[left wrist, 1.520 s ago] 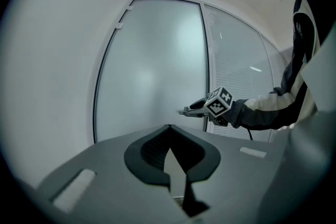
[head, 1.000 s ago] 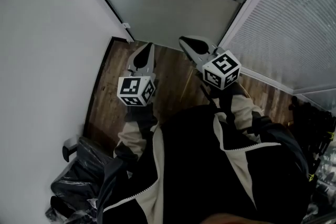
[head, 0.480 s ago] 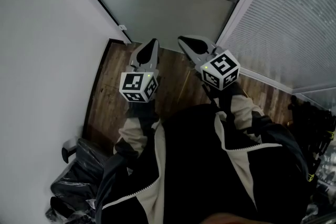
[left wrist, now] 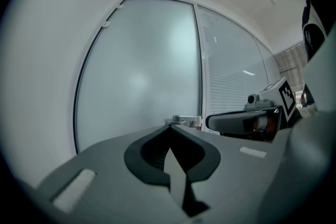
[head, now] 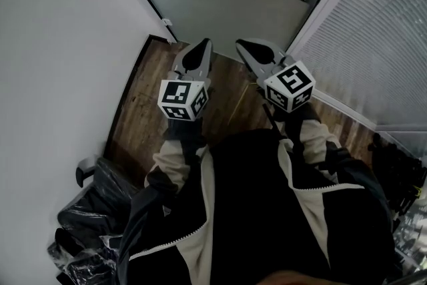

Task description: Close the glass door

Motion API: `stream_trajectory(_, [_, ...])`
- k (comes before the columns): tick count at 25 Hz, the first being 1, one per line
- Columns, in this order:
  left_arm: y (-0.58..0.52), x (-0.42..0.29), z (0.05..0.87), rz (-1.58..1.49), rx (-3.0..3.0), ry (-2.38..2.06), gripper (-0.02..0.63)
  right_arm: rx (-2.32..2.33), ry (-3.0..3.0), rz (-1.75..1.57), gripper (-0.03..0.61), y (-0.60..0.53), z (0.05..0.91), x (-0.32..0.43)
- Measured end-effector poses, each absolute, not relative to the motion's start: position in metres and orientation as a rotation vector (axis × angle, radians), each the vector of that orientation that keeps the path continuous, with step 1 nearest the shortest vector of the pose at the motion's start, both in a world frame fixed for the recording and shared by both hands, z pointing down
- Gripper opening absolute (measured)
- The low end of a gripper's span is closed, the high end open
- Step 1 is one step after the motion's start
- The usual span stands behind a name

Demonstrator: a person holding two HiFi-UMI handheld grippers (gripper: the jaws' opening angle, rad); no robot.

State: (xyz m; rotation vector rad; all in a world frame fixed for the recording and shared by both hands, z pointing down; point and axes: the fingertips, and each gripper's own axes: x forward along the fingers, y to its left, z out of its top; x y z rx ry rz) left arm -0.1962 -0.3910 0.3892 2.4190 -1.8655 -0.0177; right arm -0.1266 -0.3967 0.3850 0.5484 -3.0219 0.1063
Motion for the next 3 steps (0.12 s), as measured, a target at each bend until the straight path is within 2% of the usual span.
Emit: stream_trajectory(3, [-0.3913,-0.1928,0.3923,-0.010,2.406,-1.873,0.012,0.515,-3.024,0.105,0.002,-0.3955,0.3862,-0.1265])
